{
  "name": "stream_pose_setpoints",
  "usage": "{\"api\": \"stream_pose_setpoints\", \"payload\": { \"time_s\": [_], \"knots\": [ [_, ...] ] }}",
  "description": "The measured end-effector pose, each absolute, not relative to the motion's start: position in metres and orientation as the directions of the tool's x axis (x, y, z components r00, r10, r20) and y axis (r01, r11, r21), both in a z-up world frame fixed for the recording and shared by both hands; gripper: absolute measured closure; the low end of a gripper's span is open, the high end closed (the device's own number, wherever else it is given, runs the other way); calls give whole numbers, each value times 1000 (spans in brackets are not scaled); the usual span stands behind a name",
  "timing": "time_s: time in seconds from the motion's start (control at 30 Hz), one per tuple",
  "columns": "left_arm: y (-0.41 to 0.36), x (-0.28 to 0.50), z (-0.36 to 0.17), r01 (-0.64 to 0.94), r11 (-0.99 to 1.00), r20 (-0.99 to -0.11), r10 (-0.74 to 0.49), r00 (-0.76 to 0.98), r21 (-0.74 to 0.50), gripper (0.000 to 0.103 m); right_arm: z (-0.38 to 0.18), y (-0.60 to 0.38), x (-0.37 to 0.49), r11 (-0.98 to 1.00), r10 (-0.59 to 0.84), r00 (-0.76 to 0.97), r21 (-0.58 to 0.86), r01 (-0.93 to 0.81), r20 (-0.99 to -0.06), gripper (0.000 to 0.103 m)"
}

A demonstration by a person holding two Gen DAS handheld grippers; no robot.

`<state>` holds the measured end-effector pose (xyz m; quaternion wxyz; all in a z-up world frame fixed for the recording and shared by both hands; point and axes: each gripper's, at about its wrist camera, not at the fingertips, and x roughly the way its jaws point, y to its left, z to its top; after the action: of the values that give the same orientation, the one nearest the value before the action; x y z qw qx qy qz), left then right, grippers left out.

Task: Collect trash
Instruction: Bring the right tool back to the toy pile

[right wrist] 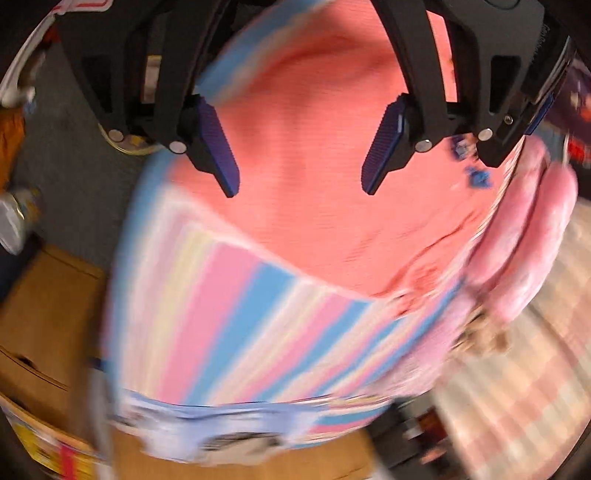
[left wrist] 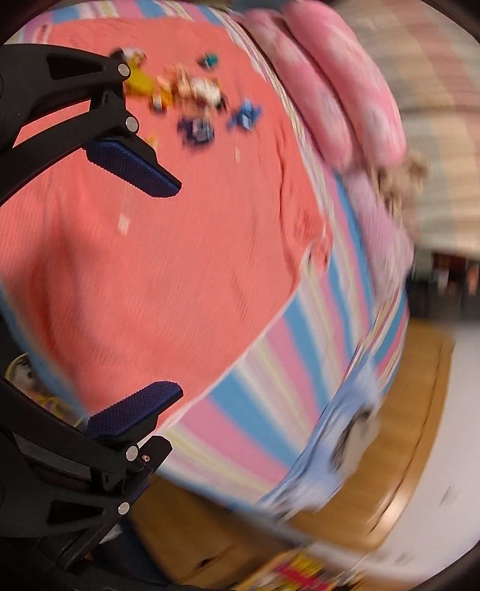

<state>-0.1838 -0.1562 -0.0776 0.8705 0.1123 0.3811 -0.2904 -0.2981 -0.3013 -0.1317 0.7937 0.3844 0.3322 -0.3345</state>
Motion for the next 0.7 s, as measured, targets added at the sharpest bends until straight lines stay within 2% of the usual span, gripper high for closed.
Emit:
{"api": "stream_pose_setpoints", "payload": {
  "time_s": [0.17, 0.3, 0.5, 0.7],
  "knots": [
    [-86, -120, -66, 396, 918, -709, -286, 645, -11, 6, -120, -252, -193, 658, -131, 634, 412, 630, -762, 36],
    [-13, -77, -67, 191, 982, -709, -130, 693, 7, 5, -120, -197, -120, 760, 9, 653, 429, 487, -758, 36],
    [80, -40, -82, -49, 998, -729, 52, 682, 25, 5, -134, -111, -42, 853, 163, 616, 424, 305, -771, 36],
    [137, -21, -113, -180, 981, -767, 169, 619, 71, 5, -159, -51, 3, 886, 236, 560, 412, 211, -794, 36]
  ]
}}
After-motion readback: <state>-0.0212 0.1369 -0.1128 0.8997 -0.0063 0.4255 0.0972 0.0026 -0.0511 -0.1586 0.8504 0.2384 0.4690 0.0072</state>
